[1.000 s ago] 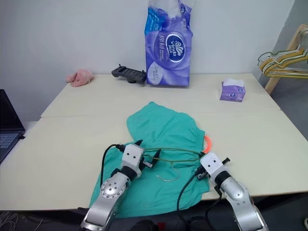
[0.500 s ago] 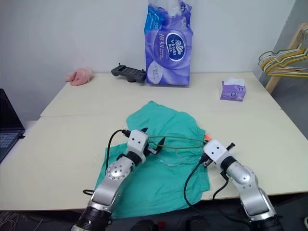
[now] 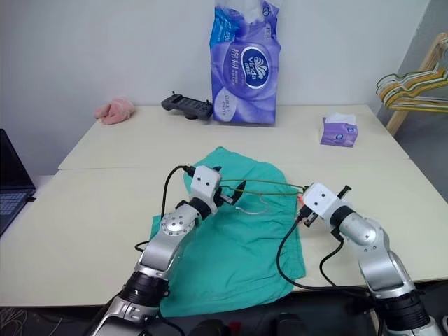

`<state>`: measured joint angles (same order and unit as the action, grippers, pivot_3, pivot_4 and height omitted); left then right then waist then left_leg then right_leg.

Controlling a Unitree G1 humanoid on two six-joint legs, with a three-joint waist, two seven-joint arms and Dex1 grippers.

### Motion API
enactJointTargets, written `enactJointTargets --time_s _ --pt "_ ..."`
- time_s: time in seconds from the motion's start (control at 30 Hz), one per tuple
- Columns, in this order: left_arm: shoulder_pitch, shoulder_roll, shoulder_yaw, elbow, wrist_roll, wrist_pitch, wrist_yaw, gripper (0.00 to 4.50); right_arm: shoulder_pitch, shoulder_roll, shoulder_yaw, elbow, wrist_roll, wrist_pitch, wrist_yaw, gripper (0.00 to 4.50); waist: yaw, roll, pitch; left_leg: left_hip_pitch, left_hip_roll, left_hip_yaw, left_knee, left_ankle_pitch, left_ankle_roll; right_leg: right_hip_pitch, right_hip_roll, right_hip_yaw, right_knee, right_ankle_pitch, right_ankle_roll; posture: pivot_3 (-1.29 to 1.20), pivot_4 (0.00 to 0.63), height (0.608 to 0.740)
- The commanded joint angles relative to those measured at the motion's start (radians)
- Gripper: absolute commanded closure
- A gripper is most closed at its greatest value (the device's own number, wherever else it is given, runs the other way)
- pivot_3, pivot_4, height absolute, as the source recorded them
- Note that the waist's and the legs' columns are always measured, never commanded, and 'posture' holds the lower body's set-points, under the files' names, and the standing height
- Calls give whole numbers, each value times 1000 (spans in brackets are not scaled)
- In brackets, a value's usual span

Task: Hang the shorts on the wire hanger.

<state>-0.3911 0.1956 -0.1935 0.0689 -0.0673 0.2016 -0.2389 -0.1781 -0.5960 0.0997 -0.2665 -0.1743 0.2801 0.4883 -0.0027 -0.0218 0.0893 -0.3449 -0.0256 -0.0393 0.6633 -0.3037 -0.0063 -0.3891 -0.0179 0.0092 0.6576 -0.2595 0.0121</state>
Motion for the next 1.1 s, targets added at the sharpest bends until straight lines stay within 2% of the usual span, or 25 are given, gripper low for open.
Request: enactJointTargets --time_s 0.03,0.13,0.2,0.23,0.27,0.3,0.4,0.6,0.67,0.8,0.9,1.0,1.1 --pt "-327 162 14 259 50 -181 -238 42 -359 -161 -27 308 -69 -43 70 4500 0 0 0 0 0 0 0 0 0 0 0 0 0 0 0 -54 74 740" --pt "-353 188 -4 290 78 -216 -259 42 -368 -177 -19 324 -74 -60 78 4500 0 -1 1 0 0 0 0 0 0 0 0 0 0 0 0 -56 80 740" --pt "-375 207 -17 322 101 -254 -269 42 -377 -190 -12 340 -77 -78 85 4500 -13 1 36 3 -1 2 3 0 0 4 0 0 3 0 1 -55 86 740" --pt "-391 214 -26 355 101 -285 -276 42 -388 -198 -3 361 -71 -93 86 4500 -16 5 41 -1 -6 6 10 5 0 -1 8 -1 4 6 -3 -56 87 740" --pt "-410 221 -31 394 104 -319 -287 42 -402 -206 6 387 -68 -112 88 4500 -15 5 38 -13 -1 5 1 16 4 -12 7 0 -8 16 -5 -57 86 740" --pt "-424 225 -33 428 111 -351 -299 42 -413 -211 11 409 -68 -130 92 4500 -15 4 33 -15 -1 6 -5 20 7 -13 7 1 -14 23 4 -57 84 740" --pt "-465 232 -40 515 153 -446 -332 42 -441 -219 12 464 -82 -187 108 4500 -24 3 26 -16 1 8 -3 16 7 -15 1 6 -12 24 1 -52 85 740" --pt "-556 254 -46 661 228 -591 -338 42 -499 -236 16 562 -92 -256 114 4500 -26 3 27 -37 -1 13 2 19 2 -37 -2 10 -9 28 4 -55 67 740" --pt "-550 260 -32 673 226 -602 -332 42 -493 -237 7 559 -87 -250 110 4500 -26 3 27 -37 -1 14 2 19 2 -36 -2 10 -10 28 4 -56 60 740" --pt "-482 282 24 625 200 -575 -304 42 -414 -268 -23 539 -83 -252 103 4500 -26 3 26 -35 -1 14 2 17 6 -35 -2 10 -10 28 4 -56 61 740" --pt "-378 270 136 505 116 -443 -235 42 -308 -313 -79 507 -68 -243 100 4500 -25 3 26 -36 -1 13 2 16 6 -35 -2 10 -9 28 4 -46 58 740" --pt "-234 190 266 292 -38 -224 -150 42 -228 -311 -165 443 -26 -154 84 4500 -24 4 26 -37 -1 14 2 16 6 -36 -3 10 -8 28 4 -36 56 740" --pt "-73 94 316 65 -150 -57 -101 42 -162 -218 -273 300 68 76 59 4500 -24 4 23 -36 -1 14 5 16 6 -34 -3 11 -7 29 6 -26 53 740"
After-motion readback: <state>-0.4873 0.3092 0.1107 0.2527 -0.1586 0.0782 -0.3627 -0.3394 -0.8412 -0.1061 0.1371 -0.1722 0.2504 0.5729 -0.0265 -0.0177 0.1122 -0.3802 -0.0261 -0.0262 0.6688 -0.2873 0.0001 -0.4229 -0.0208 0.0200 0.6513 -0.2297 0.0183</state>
